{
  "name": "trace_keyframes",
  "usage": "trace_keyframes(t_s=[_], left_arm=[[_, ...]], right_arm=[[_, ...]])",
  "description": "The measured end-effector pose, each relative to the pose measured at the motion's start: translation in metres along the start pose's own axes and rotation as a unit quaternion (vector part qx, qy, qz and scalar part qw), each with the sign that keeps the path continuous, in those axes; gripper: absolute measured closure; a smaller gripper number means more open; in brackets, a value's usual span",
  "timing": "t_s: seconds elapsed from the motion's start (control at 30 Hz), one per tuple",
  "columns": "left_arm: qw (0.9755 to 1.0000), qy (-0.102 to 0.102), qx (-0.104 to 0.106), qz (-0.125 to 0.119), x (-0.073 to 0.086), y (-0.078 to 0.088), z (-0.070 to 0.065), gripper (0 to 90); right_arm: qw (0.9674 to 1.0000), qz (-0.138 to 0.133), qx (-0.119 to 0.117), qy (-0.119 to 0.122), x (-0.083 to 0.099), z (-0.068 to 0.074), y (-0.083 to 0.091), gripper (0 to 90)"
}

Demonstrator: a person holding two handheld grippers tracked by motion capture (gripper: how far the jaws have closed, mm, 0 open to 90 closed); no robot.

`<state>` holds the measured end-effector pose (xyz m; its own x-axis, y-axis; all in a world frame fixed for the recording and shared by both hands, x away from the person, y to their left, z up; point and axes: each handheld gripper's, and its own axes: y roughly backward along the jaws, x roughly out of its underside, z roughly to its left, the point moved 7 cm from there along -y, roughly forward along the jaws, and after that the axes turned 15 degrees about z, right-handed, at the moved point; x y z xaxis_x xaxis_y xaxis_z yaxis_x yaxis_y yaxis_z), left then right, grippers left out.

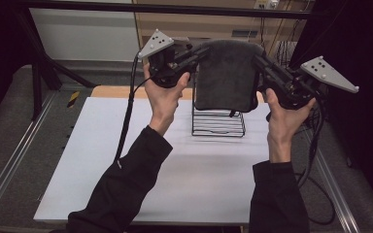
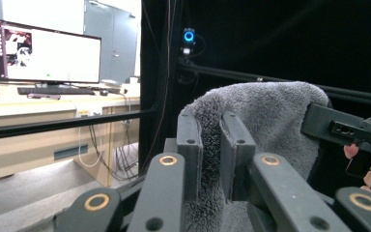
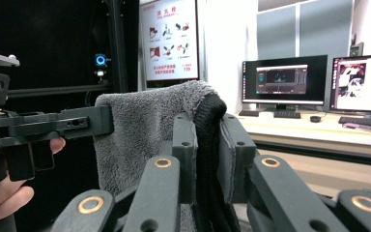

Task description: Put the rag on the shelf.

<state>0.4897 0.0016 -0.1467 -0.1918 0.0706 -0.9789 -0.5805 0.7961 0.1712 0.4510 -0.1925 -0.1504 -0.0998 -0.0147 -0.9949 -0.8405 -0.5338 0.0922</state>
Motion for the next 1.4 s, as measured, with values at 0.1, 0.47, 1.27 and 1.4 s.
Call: trace_keyframes(t_s=[0.1, 0.47, 1.27, 1.4], left_arm=[[1.0, -0.005, -0.003, -0.005, -0.009, -0.002, -0.001, 80.0], [0.9999, -0.001, -0.005, -0.01, -0.028, -0.016, 0.004, 79.9], [0.9995, 0.015, -0.016, -0.021, -0.06, -0.035, 0.035, 79.9], [0.9995, 0.012, -0.022, -0.022, -0.067, -0.038, 0.041, 79.9]], right_arm=[[1.0, -0.007, 0.003, 0.001, -0.008, -0.003, 0.0, 79.7], [0.9999, -0.014, 0.01, 0.002, -0.027, -0.018, -0.01, 79.7], [0.9993, -0.024, 0.025, 0.014, -0.059, -0.043, -0.049, 79.9], [0.9994, -0.024, 0.023, 0.011, -0.062, -0.047, -0.057, 79.9]])
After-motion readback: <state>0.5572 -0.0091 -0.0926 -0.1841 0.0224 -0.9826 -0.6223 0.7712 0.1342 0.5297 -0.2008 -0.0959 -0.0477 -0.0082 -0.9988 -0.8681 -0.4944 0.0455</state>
